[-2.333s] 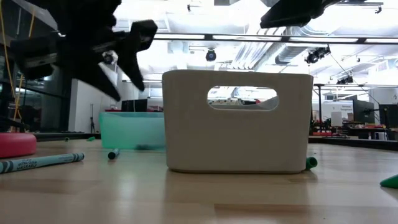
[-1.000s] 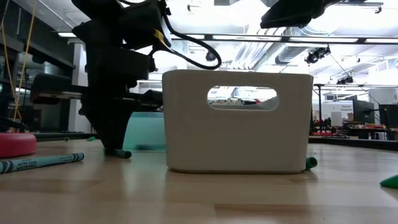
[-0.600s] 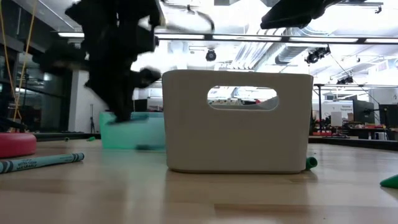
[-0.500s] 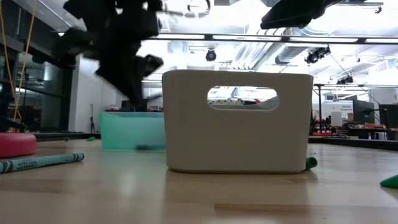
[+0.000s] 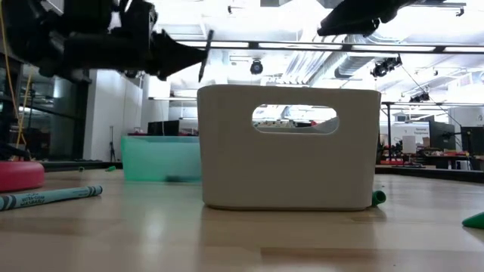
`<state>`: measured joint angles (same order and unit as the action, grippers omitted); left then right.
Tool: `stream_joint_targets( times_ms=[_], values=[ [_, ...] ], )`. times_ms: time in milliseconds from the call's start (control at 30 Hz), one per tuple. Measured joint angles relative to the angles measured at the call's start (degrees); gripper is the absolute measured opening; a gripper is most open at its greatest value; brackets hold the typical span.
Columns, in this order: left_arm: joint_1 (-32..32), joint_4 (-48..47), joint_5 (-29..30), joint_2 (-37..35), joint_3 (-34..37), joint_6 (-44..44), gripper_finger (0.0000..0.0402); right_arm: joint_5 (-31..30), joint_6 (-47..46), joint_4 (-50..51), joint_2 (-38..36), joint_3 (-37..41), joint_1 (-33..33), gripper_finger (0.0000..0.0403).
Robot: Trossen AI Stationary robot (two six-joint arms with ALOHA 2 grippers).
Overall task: Sort crayons
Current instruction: Put the blue crayon into the yellow bin
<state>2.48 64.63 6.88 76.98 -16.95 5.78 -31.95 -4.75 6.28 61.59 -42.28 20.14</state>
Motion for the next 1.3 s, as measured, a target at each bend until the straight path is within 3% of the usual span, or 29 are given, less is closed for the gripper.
stream_joint_targets(
  times_ms=[100, 200, 367, 867, 1000, 1133, 1300],
  values=[
    [1.04, 8.37, 2.65, 2.64, 2.23, -4.54, 0.0000, -1.86, 1.80, -3.71, 0.97, -0.02, -0.28, 0.0172],
    [1.44, 8.53, 3.52, 4.18, 1.70, -9.73, 0.0000, -2.03, 4.06, -8.71, 3.01, -0.03, -1.62, 0.0172],
    [1.14, 8.81, 1.06, 5.22, 0.43, -8.28, 0.0000, -2.07, 6.64, -15.08, 8.30, -0.04, -5.64, 0.0172],
    [0.09, 8.58, 0.90, 5.21, 0.29, -7.88, 0.0000, -2.09, 8.85, -15.75, 9.63, -0.02, -8.37, 0.0172],
    [0.55, 7.20, 4.93, 5.54, -1.59, -11.75, 0.0000, -2.11, 9.97, -16.84, 9.17, -0.02, -8.37, 0.0172],
    [4.97, -4.19, 7.78, 7.61, -9.44, -13.74, 0.0000, -2.12, 11.28, -20.02, 8.67, -0.02, -8.46, 0.0172],
    [15.55, -39.06, 9.16, 10.85, -27.35, -18.24, 0.0000, -2.49, 12.02, -19.83, 8.06, -0.02, -8.52, 0.0172]
  ],
)
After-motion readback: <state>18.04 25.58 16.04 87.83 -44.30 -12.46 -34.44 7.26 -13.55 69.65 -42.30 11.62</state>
